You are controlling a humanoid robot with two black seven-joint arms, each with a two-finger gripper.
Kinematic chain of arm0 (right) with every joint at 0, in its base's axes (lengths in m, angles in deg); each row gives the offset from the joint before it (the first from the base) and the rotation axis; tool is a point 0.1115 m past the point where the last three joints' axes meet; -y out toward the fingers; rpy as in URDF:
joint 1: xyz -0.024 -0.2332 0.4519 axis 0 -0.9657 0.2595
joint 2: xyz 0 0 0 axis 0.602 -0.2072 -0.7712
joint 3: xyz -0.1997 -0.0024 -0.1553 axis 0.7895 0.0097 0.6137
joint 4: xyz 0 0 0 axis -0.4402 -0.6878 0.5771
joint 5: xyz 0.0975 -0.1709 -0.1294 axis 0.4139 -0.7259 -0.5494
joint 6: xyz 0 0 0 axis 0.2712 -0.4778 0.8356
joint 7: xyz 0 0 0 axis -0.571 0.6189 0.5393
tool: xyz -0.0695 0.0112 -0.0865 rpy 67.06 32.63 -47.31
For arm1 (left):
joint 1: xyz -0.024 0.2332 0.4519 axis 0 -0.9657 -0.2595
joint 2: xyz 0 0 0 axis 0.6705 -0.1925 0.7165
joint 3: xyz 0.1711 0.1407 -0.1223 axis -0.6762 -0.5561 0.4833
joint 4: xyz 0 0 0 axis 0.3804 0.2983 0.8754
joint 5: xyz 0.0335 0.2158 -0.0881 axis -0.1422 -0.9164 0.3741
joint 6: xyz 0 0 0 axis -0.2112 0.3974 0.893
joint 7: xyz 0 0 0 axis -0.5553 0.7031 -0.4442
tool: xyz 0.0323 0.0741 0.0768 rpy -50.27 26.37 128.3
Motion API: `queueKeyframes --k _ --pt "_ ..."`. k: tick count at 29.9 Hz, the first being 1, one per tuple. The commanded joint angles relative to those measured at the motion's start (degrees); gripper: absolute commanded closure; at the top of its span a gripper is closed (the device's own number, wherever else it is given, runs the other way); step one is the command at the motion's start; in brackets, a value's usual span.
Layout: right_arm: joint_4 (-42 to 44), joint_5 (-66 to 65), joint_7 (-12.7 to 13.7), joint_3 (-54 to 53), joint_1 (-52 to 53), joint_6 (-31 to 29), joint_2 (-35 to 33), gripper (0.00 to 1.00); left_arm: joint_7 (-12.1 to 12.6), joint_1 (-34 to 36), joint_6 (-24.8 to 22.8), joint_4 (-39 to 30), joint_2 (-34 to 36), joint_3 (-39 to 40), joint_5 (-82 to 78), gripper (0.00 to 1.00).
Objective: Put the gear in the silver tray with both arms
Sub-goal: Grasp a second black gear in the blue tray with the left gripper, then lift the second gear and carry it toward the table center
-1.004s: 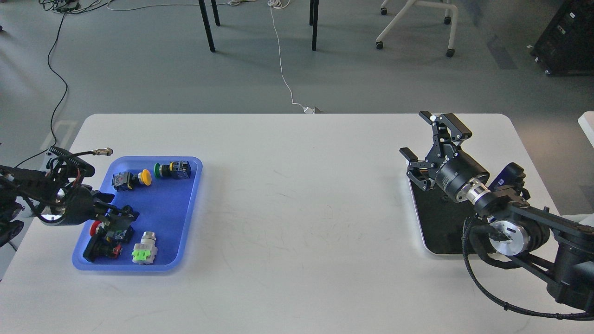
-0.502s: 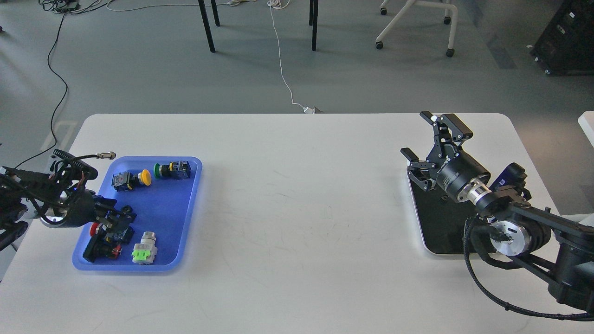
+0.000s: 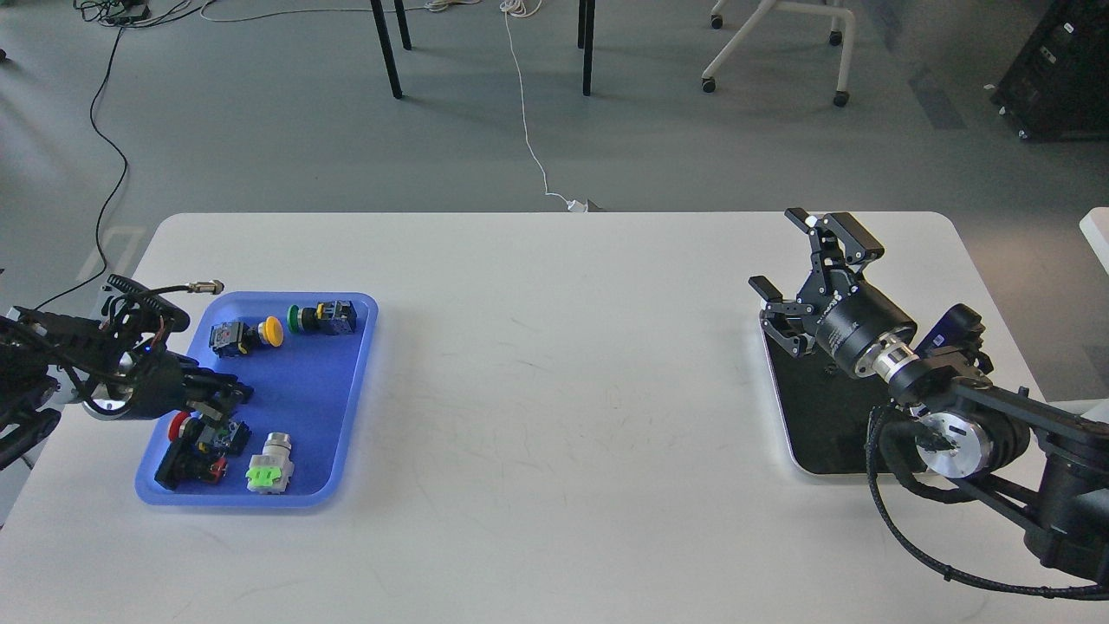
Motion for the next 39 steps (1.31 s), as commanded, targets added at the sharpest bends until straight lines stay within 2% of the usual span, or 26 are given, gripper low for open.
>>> queueKeyframes --k 1,9,13,16,22,27,31,34,39 --pt "-0.08 0.0 0.0 0.0 0.0 0.0 0.01 0.03 0.01 0.0 -0.03 -0.08 -0.07 0.08 -0.29 0.86" --pt "-0.08 0.01 0.0 0.0 0.0 0.0 -0.25 0.03 0.01 2.19 -0.2 -1.66 0.02 0.17 -0.2 0.87" --pt "-0.08 -0.08 0.0 0.0 0.0 0.0 -0.34 0.03 0.01 3.86 -0.91 -8.15 0.37 0.17 -0.12 0.86" --pt "0.01 -0.08 0.0 0.0 0.09 0.0 -0.34 0.03 0.01 6.32 -4.47 -14.91 0.37 0.17 0.06 0.86" --pt "0.27 0.01 0.0 -0.97 0.09 0.0 -0.86 0.03 0.01 11.33 -4.47 -24.68 -0.5 0.26 0.23 0.86" --pt "1.59 0.62 0.0 -2.29 0.0 0.0 -1.13 0.03 0.01 17.13 -4.47 -25.13 -10.42 -1.23 -0.2 0.86" --pt "2.73 2.72 0.0 -2.73 -0.79 -1.05 -1.22 0.03 0.01 21.7 -4.47 -23.73 -16.05 -6.67 -0.55 0.85" --pt "3.96 3.34 0.0 -2.73 -1.67 -5.26 -2.35 0.03 0.01 23.11 -4.47 -20.83 -22.2 -10.2 -0.66 0.85" --pt "7.48 3.43 0.0 -2.73 -3.86 -13.87 -3.5 0.03 0.01 23.2 -4.47 -15.21 -30.9 -10.73 -0.66 0.85"
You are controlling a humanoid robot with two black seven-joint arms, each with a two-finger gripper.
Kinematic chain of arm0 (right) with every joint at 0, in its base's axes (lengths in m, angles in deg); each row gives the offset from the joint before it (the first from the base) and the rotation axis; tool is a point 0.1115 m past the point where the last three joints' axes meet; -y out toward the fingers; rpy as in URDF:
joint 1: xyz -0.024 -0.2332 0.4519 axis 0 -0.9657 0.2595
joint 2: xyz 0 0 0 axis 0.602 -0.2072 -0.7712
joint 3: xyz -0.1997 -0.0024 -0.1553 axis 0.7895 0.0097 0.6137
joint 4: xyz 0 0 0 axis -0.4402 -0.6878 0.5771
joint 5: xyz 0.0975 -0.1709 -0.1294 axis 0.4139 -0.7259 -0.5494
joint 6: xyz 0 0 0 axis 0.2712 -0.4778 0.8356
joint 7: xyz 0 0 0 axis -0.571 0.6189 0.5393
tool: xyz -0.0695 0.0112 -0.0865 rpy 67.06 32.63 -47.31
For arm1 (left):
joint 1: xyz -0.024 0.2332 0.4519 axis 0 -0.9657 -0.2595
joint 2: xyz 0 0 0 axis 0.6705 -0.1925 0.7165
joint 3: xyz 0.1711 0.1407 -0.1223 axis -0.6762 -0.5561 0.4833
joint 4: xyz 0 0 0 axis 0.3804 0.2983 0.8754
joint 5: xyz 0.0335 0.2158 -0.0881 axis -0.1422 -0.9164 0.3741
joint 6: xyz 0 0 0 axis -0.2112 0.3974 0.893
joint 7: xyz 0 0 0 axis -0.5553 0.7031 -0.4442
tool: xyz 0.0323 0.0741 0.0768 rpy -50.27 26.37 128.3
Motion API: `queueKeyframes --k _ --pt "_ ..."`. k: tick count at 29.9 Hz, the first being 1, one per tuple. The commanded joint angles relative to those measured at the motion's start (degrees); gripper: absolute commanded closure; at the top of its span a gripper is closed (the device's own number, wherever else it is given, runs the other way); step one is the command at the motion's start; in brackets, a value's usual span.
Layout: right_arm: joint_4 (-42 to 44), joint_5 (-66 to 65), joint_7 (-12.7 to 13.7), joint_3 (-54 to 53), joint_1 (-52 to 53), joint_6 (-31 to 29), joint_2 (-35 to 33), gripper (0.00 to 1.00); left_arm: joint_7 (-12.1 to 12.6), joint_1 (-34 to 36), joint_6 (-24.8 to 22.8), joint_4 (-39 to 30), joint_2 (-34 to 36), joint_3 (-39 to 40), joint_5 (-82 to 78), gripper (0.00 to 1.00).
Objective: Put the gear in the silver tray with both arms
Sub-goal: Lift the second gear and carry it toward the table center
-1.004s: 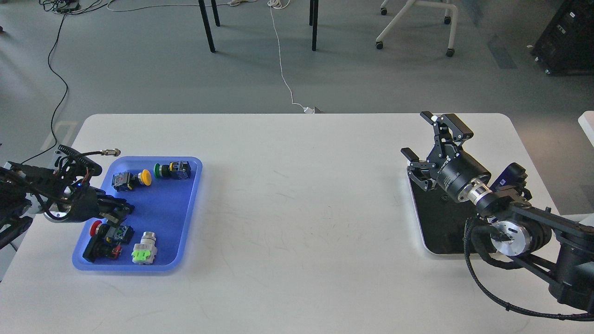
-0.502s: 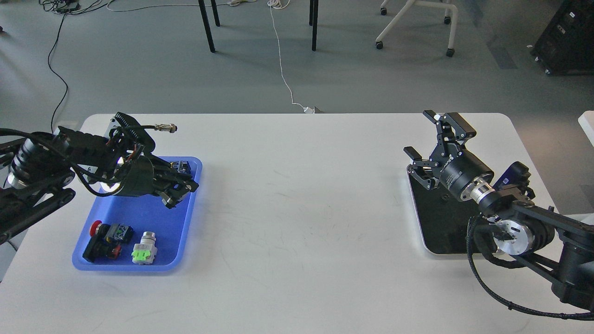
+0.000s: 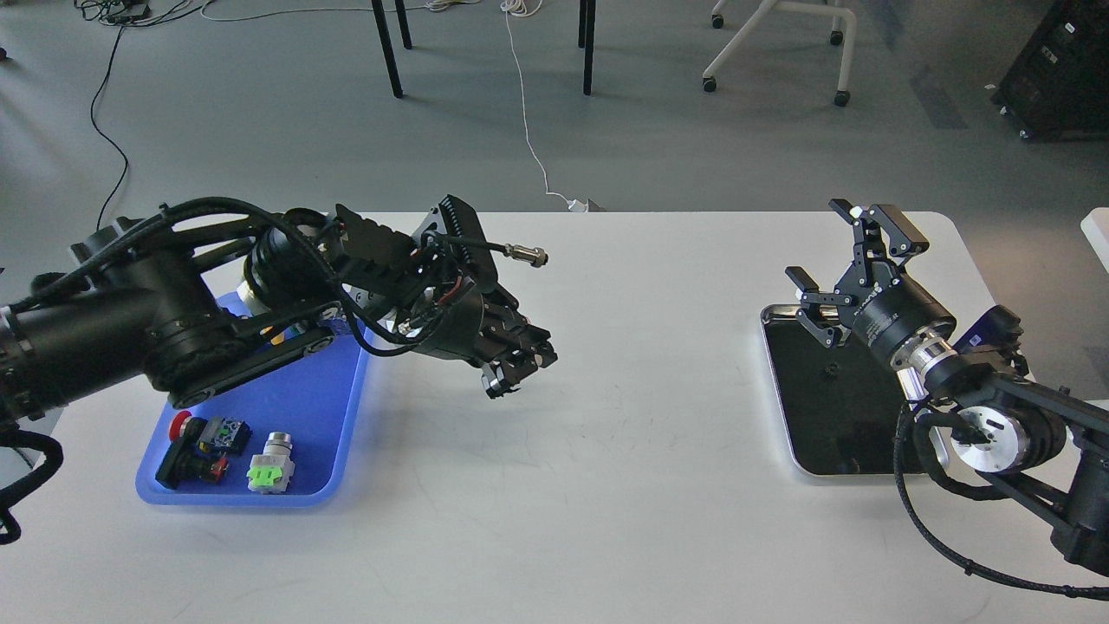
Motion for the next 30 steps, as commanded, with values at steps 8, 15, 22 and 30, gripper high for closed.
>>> queueKeyframes --k 8,15,22,30 --pt "1.33 0.04 0.0 0.02 -2.02 -6.73 -2.73 0.03 0.0 0.21 0.01 14.07 -15.34 -4.01 0.01 0.85" --pt "1.33 0.22 0.0 0.02 -2.02 -6.73 -2.82 0.03 0.0 -0.76 0.01 17.95 -18.68 -4.72 0.01 0.85" --pt "1.24 0.22 0.0 0.11 -2.11 -6.73 -2.82 0.03 0.0 -2.25 0.01 18.92 -18.86 -4.72 0.01 0.84" --pt "1.24 0.22 0.0 0.11 -2.02 -6.73 -3.17 0.03 0.0 -3.05 0.01 20.41 -19.56 -5.95 0.01 0.79"
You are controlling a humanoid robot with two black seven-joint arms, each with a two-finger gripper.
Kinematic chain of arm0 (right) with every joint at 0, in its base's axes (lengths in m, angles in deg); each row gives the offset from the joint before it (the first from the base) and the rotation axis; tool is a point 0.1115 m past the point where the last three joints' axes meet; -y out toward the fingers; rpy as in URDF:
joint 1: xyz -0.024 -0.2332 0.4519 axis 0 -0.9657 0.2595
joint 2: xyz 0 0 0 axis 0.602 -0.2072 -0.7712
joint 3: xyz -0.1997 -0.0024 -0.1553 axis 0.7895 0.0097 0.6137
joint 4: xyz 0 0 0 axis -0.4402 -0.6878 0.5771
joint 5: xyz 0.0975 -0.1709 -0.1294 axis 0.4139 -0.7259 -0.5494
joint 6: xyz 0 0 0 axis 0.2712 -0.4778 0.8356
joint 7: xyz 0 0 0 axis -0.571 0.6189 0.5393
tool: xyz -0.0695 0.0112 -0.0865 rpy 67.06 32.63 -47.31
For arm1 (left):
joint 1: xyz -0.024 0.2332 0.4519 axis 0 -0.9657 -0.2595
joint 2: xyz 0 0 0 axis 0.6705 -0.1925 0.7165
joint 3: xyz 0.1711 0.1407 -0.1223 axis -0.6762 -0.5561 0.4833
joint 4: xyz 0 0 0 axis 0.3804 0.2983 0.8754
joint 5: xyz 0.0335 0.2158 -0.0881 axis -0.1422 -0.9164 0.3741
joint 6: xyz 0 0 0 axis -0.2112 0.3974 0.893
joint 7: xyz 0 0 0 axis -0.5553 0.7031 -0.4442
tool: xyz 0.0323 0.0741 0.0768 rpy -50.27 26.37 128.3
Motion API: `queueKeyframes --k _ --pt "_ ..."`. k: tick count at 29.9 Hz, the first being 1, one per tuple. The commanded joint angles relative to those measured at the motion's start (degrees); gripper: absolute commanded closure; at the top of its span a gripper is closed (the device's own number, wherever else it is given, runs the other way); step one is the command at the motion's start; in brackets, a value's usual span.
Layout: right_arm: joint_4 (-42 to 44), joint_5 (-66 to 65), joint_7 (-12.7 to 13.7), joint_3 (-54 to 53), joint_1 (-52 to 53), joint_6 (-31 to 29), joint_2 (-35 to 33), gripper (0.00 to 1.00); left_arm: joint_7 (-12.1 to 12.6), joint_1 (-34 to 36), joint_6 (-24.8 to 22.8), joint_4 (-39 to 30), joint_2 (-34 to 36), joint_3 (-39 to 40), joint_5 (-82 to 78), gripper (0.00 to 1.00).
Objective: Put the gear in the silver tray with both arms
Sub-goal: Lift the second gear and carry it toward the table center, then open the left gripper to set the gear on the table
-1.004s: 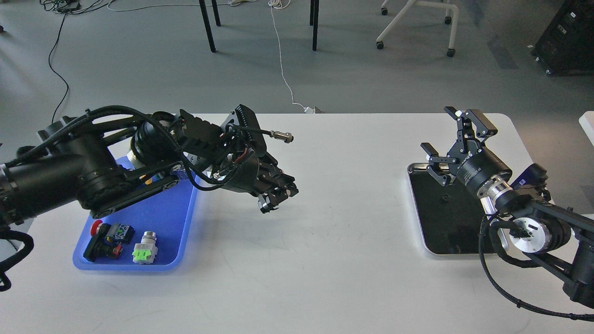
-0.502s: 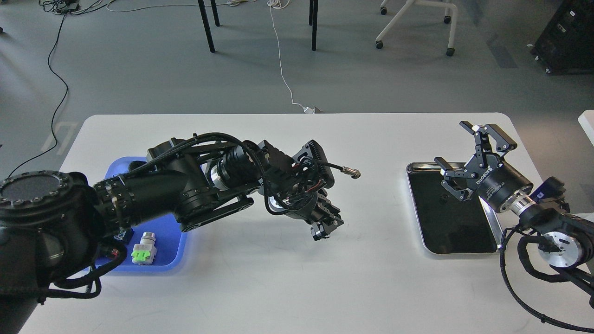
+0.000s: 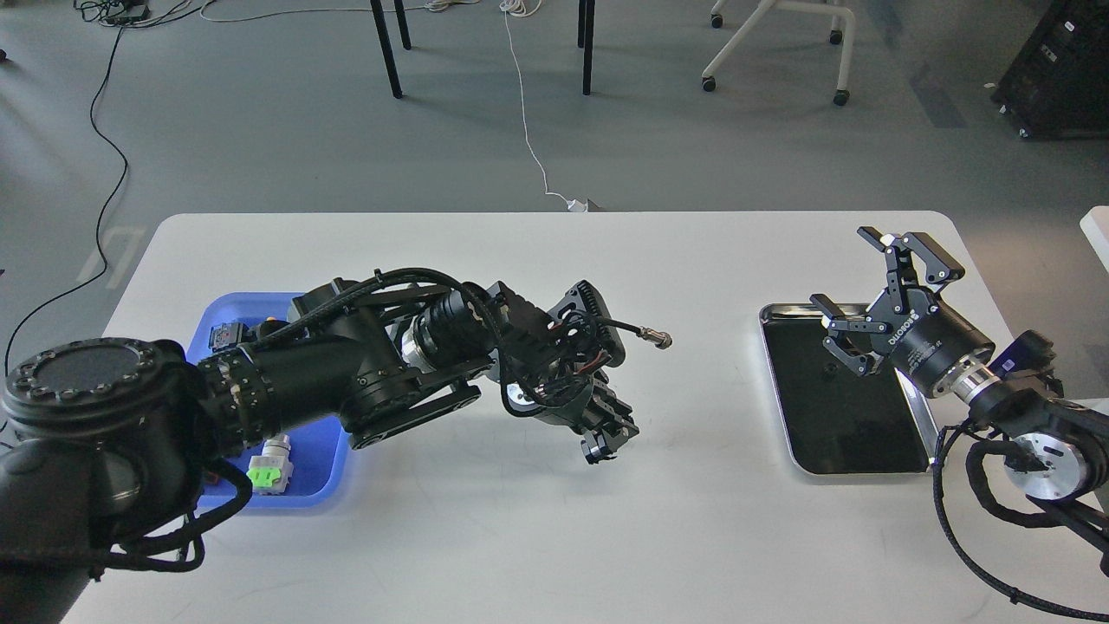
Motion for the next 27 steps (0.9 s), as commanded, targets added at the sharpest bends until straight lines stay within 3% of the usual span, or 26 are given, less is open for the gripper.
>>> queueKeyframes --k 1,8,13,18,21,25,27 --pt "0.0 -0.02 0.0 0.0 0.01 0.0 -0.25 0.03 -0.01 -0.43 0.0 0.5 -0.15 -0.4 -0.01 0.77" --pt "-0.09 -0.02 0.0 0.0 0.01 0.0 -0.25 0.03 -0.01 -0.51 0.0 0.59 -0.06 -0.49 -0.01 0.67" --pt "-0.09 -0.02 0.0 0.0 0.01 0.0 -0.25 0.03 -0.01 -0.43 0.0 0.5 -0.15 -0.32 -0.01 0.36" --pt "-0.18 -0.02 0.0 0.0 0.01 -0.09 -0.34 0.03 -0.01 -0.08 0.0 -0.37 0.99 0.64 -0.01 0.28" --pt "-0.44 -0.02 0.0 0.09 0.01 -0.26 -0.34 0.03 -0.01 0.54 0.0 -2.65 3.62 3.71 -0.01 0.18" --pt "-0.7 -0.28 0.0 0.44 0.54 -0.26 -0.16 0.03 -0.01 0.54 0.0 -5.73 6.96 9.87 13.34 0.02" --pt "-1.67 -0.45 0.0 0.7 0.8 -0.35 -0.16 0.03 -0.01 0.28 0.0 -8.19 10.9 10.93 22.03 0.02"
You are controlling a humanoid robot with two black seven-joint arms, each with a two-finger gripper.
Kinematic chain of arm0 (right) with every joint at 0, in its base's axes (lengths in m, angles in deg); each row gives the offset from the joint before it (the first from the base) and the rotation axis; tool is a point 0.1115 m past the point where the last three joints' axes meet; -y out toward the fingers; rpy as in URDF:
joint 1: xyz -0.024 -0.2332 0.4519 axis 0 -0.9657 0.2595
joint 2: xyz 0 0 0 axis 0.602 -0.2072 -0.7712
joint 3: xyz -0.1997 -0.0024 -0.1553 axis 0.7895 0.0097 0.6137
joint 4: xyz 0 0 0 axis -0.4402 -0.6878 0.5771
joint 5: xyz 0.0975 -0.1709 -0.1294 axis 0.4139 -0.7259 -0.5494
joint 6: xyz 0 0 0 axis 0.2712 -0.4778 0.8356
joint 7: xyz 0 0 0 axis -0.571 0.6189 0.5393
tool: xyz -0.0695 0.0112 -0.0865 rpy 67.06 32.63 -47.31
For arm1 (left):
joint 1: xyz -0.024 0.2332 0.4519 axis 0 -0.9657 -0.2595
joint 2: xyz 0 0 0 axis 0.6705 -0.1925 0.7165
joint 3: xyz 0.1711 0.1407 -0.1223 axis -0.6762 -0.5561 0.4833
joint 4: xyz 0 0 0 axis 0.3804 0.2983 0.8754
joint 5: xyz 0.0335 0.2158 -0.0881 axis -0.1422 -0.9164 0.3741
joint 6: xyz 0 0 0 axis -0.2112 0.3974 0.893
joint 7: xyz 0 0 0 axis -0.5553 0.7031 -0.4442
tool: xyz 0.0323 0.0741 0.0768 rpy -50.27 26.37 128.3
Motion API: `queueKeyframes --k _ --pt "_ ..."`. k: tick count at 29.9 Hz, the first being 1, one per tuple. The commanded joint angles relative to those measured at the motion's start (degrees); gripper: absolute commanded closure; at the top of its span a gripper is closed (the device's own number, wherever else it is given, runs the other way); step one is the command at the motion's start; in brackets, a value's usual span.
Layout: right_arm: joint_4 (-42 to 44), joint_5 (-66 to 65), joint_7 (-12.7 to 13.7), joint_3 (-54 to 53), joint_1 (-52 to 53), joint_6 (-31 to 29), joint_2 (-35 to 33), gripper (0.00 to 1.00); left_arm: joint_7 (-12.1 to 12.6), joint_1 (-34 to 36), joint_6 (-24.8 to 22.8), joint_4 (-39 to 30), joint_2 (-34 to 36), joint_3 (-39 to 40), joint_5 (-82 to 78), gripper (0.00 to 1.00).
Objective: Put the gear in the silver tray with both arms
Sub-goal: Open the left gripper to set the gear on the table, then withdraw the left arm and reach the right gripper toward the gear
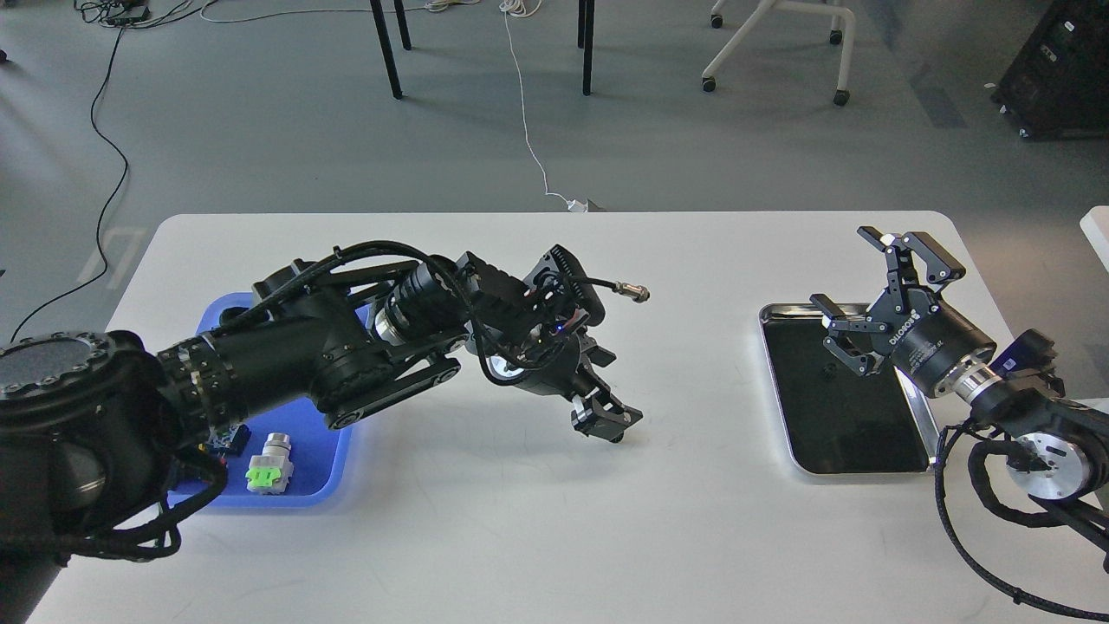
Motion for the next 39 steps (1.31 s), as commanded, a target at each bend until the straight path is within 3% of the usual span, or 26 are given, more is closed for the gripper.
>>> queueKeyframes --k 1,8,11,16,22,28,33,36,39 --pt "-1.55 -0.49 0.0 0.34 0.43 -0.07 0.13 0.03 0.02 -0.51 0.05 -3.91 5.96 2.3 14.38 0.02" --pt "-3.14 -0.75 0.0 0.52 0.87 -0.07 0.57 0.03 0.02 -4.63 11.9 -9.28 16.86 3.88 46.81 0.02" --pt "-3.14 -0.75 0.0 0.87 1.49 -0.07 0.57 0.03 0.02 -7.44 13.84 -10.51 20.72 6.68 57.54 0.02" --pt "-3.14 -1.89 0.0 1.13 3.15 -0.07 0.57 0.03 0.02 -16.13 13.93 -12.18 26.88 15.02 66.52 0.02" --pt "-3.23 -13.12 0.0 6.12 8.06 -0.07 0.48 0.03 0.02 -30.73 13.59 -12.18 27.24 32.69 73.64 0.02" --pt "-3.66 -26.4 0.0 21.58 21.85 0.2 0.57 0.03 0.02 -39.53 13.15 -12.18 26.28 42.89 78.75 0.02" --pt "-3.66 -36.94 0.0 36.34 36.88 0.46 4.77 0.03 0.02 -44.27 8.67 -12.18 24.43 46.85 79.02 0.02" --pt "-3.75 -43.88 0.0 45.05 45.14 0.81 8.37 0.03 2.43 -46.38 7.61 -12.18 23.03 48.44 79.1 0.02" --pt "-4.02 -50.22 0.0 51.65 51.39 1.6 13.47 0.03 3.23 -47.35 7.43 -12.18 22.15 49.58 79.19 0.02"
